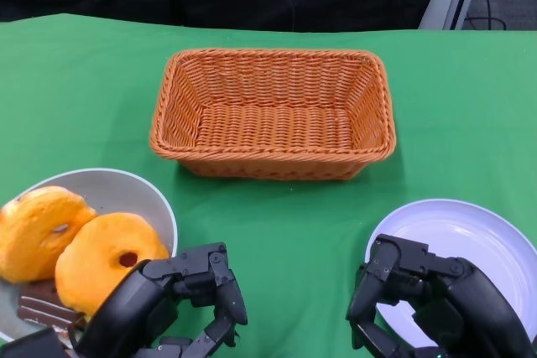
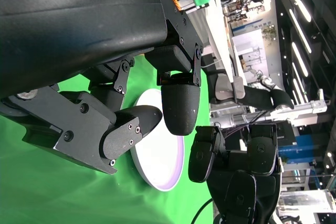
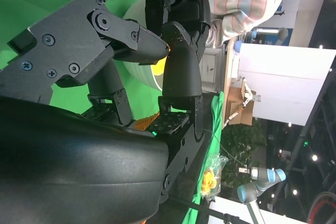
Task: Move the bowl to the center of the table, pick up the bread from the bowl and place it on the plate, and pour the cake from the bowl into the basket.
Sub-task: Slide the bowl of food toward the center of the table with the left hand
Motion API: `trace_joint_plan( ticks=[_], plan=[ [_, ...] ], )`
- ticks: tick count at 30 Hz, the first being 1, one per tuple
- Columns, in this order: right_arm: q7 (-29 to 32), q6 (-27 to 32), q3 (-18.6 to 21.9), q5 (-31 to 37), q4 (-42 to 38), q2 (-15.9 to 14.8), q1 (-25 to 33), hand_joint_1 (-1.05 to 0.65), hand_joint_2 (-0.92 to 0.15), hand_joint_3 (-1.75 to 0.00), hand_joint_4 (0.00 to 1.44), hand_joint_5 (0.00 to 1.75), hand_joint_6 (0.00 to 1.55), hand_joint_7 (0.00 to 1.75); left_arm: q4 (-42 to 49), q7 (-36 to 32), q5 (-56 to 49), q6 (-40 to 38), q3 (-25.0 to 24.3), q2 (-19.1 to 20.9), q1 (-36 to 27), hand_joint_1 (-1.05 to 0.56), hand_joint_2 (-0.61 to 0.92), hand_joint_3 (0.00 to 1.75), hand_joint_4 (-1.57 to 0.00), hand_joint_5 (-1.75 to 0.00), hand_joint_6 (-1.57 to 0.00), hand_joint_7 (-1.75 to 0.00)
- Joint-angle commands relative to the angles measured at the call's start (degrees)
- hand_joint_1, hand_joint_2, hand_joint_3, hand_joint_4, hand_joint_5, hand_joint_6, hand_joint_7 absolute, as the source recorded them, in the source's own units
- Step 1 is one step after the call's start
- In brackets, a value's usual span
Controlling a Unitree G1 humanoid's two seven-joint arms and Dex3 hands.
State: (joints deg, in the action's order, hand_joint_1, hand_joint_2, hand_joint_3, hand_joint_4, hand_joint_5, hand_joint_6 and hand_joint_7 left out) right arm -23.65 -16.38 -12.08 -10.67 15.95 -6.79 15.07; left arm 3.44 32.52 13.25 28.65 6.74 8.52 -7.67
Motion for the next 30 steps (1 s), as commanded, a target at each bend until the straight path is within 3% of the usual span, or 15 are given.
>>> trace_joint_plan(
  ticks=[1, 30],
  plan=[
    [0.4, -0.2, 0.5, -0.1, 0.4, -0.3, 0.2, -0.18, -0.48, -1.03, 0.66, 1.68, 0.64, 1.41, 0.9, 0.7, 0.4, 0.5, -0.3, 0.6, -0.1, -0.16, 0.64, 0.99, -0.66, -1.75, -0.65, -1.49],
    [0.0, -0.3, 0.3, -0.5, 0.0, -0.3, 0.0, -0.16, -0.48, -1.04, 0.65, 1.69, 0.63, 1.42, 0.1, 0.9, 1.0, 1.3, -0.7, 0.5, -0.1, -0.14, 0.64, 1.00, -0.67, -1.75, -0.66, -1.49]
  ],
)
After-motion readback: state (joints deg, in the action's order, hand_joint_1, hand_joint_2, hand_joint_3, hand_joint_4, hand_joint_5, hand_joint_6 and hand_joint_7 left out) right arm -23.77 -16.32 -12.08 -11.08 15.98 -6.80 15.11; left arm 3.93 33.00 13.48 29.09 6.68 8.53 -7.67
